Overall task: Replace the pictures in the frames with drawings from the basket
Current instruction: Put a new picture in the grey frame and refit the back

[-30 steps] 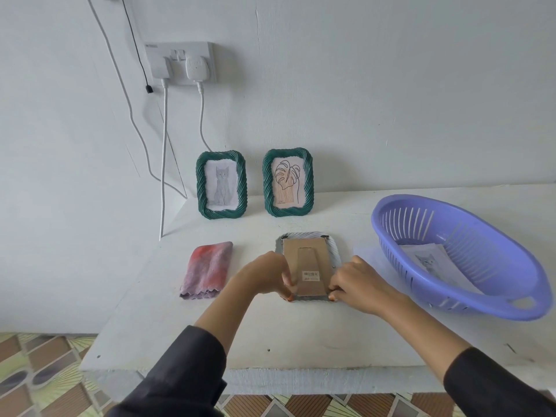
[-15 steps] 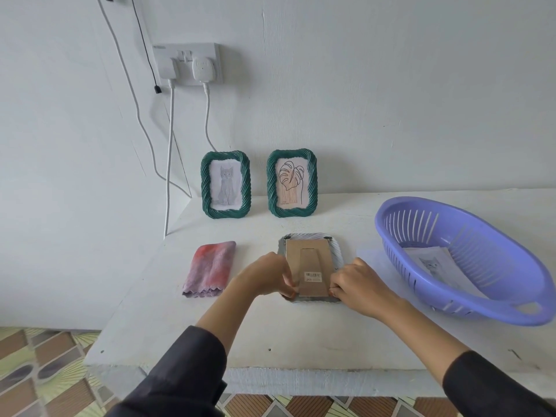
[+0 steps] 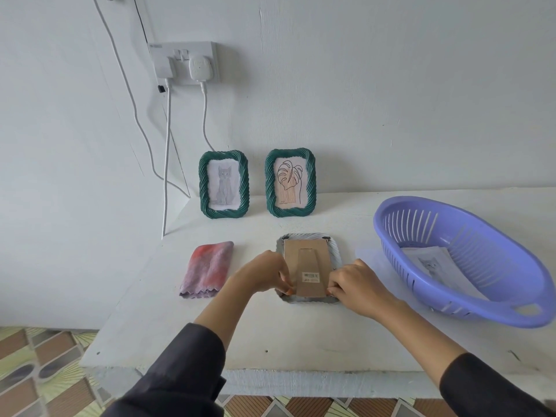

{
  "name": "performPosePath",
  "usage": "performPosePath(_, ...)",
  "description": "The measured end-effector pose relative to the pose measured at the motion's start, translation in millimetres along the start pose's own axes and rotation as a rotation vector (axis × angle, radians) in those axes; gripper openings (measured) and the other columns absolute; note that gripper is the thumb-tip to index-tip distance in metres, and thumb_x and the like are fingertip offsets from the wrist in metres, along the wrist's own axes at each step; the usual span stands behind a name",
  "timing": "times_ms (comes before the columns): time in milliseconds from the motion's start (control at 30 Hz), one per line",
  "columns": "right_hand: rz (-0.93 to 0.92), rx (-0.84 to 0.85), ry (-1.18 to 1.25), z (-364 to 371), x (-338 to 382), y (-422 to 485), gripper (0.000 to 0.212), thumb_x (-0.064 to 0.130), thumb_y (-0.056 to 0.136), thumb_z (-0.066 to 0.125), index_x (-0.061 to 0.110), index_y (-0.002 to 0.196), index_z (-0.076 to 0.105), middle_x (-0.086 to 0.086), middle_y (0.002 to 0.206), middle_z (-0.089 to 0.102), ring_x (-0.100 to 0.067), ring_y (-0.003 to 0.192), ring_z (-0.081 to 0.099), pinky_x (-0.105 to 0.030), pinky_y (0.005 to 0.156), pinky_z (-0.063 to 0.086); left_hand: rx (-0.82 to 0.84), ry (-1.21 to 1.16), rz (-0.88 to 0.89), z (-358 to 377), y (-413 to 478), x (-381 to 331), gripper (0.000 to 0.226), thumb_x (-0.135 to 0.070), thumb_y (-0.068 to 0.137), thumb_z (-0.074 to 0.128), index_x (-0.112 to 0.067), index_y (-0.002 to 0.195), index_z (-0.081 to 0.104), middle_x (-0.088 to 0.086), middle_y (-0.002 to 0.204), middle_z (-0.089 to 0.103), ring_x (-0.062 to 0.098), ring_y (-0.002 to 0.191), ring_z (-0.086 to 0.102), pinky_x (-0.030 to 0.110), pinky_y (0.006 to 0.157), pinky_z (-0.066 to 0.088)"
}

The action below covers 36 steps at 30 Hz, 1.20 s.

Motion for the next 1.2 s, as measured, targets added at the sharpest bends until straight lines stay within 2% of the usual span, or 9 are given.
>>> performPosePath(100,0.024,0.003,0.036,-0.8,-1.1,-1.5,0.019,0.025,0.091,0.052,0.022,0.073,0.051,0.001,0.088,0.069,-0.019,0.081,0.056,-0.026,0.075,0.026,0.003,-0.011,-0.003,0.8,0.8,-0.3,0.023,-0.024,0.073,0.077,-0.012,0.093,0.076,0.008,0.092,0.073,0.012,0.073,0.05,0.021,0.068,0.037)
performPosePath(200,0.058,-0.002,0.058,-1.6,-3.2,-2.4,0.016,0.024,0.091,0.053,0.016,0.079,0.061,0.002,0.09,0.069,-0.019,0.086,0.059,-0.025,0.074,0.026,-0.002,-0.055,-0.003,2.4,1.0,1.0,0.02,-0.022,0.073,0.077,-0.012,0.09,0.076,0.007,0.09,0.074,0.011,0.072,0.052,0.02,0.063,0.036)
performPosePath(333,0.161,0.076,0.194,0.4,-12.0,-0.4,0.013,0.024,0.088,0.057,0.018,0.077,0.062,0.003,0.082,0.063,-0.016,0.076,0.054,-0.023,0.069,0.033,-0.04,-0.146,-0.009,1.9,2.6,5.6,0.021,-0.023,0.072,0.077,-0.011,0.09,0.076,0.007,0.09,0.073,0.007,0.068,0.053,0.014,0.056,0.036)
performPosePath(433,0.275,0.112,0.304,1.4,-26.9,8.2,0.012,0.026,0.086,0.059,0.017,0.085,0.067,0.003,0.084,0.065,-0.018,0.081,0.059,-0.025,0.068,0.04,-0.198,-0.271,-0.041,-9.0,5.8,12.8,0.02,-0.023,0.079,0.071,-0.007,0.091,0.076,0.008,0.092,0.073,0.009,0.073,0.053,0.017,0.056,0.037)
performPosePath(567,0.396,-0.01,0.407,-6.0,-47.5,31.7,0.021,0.021,0.088,0.057,0.016,0.106,0.065,-0.003,0.11,0.065,-0.019,0.098,0.06,-0.025,0.077,0.042,-0.387,-0.383,-0.116,-21.6,13.1,30.2,0.021,-0.023,0.087,0.063,-0.009,0.098,0.073,0.007,0.098,0.072,0.008,0.077,0.051,0.011,0.055,0.034)
performPosePath(667,0.458,-0.084,0.41,-7.9,-57.6,51.6,0.028,0.016,0.091,0.053,0.01,0.117,0.061,-0.01,0.119,0.058,-0.025,0.103,0.058,-0.026,0.079,0.041,-0.436,-0.372,-0.157,-25.0,22.4,37.1,0.023,-0.021,0.088,0.061,-0.011,0.107,0.07,0.009,0.105,0.069,0.013,0.084,0.054,0.018,0.067,0.034)
performPosePath(767,0.483,-0.104,0.38,-3.2,-63.0,68.4,0.027,0.015,0.093,0.05,0.007,0.115,0.062,-0.014,0.121,0.055,-0.028,0.102,0.058,-0.029,0.081,0.043,-0.451,-0.351,-0.196,-26.3,34.8,40.3,0.028,-0.021,0.091,0.056,-0.013,0.116,0.065,0.01,0.114,0.063,0.02,0.104,0.057,0.021,0.079,0.035)
performPosePath(900,0.51,-0.085,0.343,7.4,-67.8,81.6,0.027,0.015,0.094,0.048,0.005,0.114,0.064,-0.016,0.121,0.052,-0.031,0.105,0.057,-0.03,0.085,0.044,-0.457,-0.337,-0.228,-26.7,52.8,40.9,0.029,-0.019,0.092,0.054,-0.014,0.119,0.064,0.009,0.124,0.059,0.023,0.113,0.055,0.025,0.092,0.04)
performPosePath(1200,0.523,-0.071,0.373,17.6,-78.2,93.7,0.023,0.008,0.086,0.057,-0.007,0.101,0.065,-0.014,0.112,0.055,-0.033,0.099,0.059,-0.037,0.086,0.048,-0.427,-0.353,-0.216,-23.2,73.5,51.5,0.029,-0.015,0.084,0.066,-0.012,0.112,0.068,0.007,0.118,0.063,0.02,0.111,0.056,0.021,0.089,0.038)
Point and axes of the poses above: each hand's wrist, its own y-axis towards the middle knuckle, its own z-axis out of the palm, x = y × z, the point moved 8 cm from there along y, towards the middle knuckle
